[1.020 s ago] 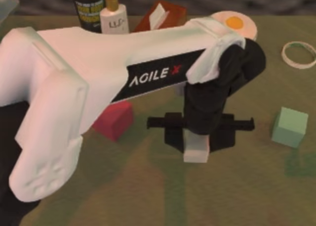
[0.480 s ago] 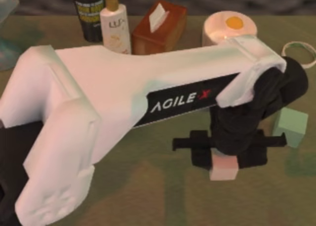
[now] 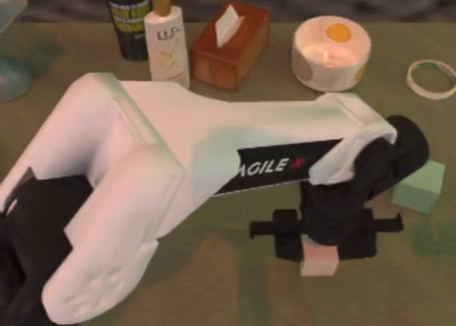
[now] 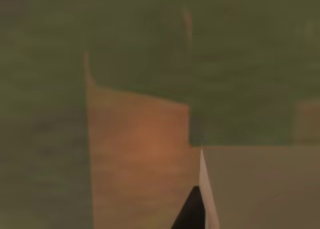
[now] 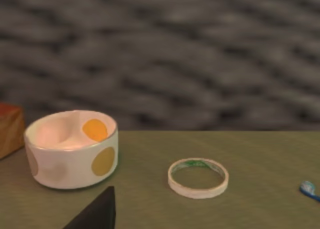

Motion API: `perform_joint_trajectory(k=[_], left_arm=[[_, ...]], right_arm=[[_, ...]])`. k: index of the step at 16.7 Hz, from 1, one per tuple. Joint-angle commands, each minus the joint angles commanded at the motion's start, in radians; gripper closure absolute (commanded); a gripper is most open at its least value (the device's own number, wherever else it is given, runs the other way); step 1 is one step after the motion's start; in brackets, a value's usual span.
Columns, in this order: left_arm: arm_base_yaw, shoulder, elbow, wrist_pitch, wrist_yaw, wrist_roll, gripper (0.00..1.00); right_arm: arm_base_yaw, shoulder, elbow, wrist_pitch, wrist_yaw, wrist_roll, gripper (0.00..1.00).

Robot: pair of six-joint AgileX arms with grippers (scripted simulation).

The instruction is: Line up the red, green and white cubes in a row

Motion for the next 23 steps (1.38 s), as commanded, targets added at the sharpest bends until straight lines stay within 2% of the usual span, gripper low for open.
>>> perform_joint_trajectory(k=[6,19,23], left_arm=[[-0.002,0.018,-0.038,0.05,-0.001,0.001,1.0],[-0.002,0.018,-0.038,0.05,-0.001,0.001,0.02],[-0.002,0.018,-0.038,0.05,-0.001,0.001,0.0]], right_arm=[[0.0,0.0,0.0,0.0,0.0,0.0,0.0],[0.0,0.0,0.0,0.0,0.0,0.0,0.0],[0.0,0.0,0.0,0.0,0.0,0.0,0.0]])
